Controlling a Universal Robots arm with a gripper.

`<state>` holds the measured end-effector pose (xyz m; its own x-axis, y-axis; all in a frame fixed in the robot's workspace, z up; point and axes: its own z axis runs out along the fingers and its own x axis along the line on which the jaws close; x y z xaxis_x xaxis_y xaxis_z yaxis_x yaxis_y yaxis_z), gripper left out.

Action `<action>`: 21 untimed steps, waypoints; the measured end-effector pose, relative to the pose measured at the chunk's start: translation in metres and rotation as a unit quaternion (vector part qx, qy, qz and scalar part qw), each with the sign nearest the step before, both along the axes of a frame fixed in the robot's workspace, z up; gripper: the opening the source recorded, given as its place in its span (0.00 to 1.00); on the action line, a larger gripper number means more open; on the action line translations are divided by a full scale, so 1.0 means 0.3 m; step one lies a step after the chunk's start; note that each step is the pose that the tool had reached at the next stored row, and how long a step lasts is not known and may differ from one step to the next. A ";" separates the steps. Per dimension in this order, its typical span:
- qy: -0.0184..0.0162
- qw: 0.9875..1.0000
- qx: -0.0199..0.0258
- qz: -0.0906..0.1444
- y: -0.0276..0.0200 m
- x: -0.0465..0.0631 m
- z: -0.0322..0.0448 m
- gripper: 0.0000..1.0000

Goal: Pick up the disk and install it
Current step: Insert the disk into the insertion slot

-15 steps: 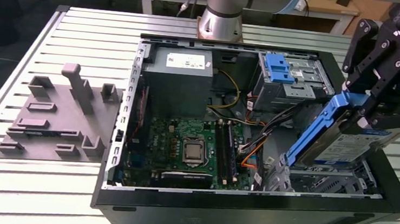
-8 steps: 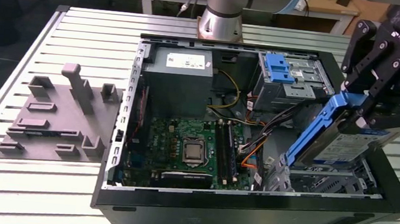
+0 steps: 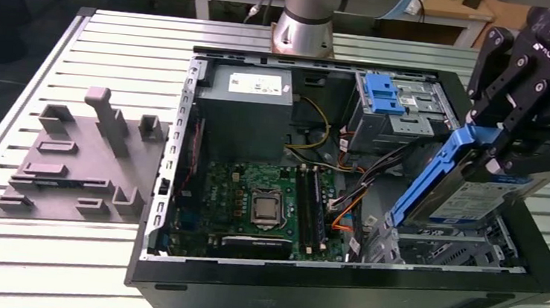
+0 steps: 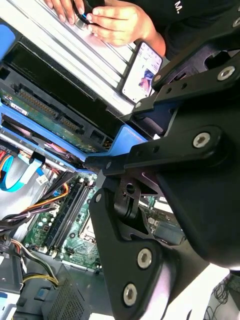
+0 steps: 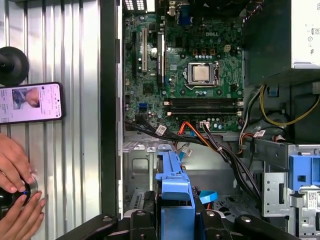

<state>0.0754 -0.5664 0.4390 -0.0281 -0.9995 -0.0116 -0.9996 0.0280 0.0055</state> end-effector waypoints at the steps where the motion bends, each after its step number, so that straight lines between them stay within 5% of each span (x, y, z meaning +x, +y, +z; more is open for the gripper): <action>1: 0.000 1.000 0.000 0.000 0.000 0.000 -0.001 0.36; 21: 0.000 1.000 0.000 -0.009 0.000 0.002 -0.048 0.36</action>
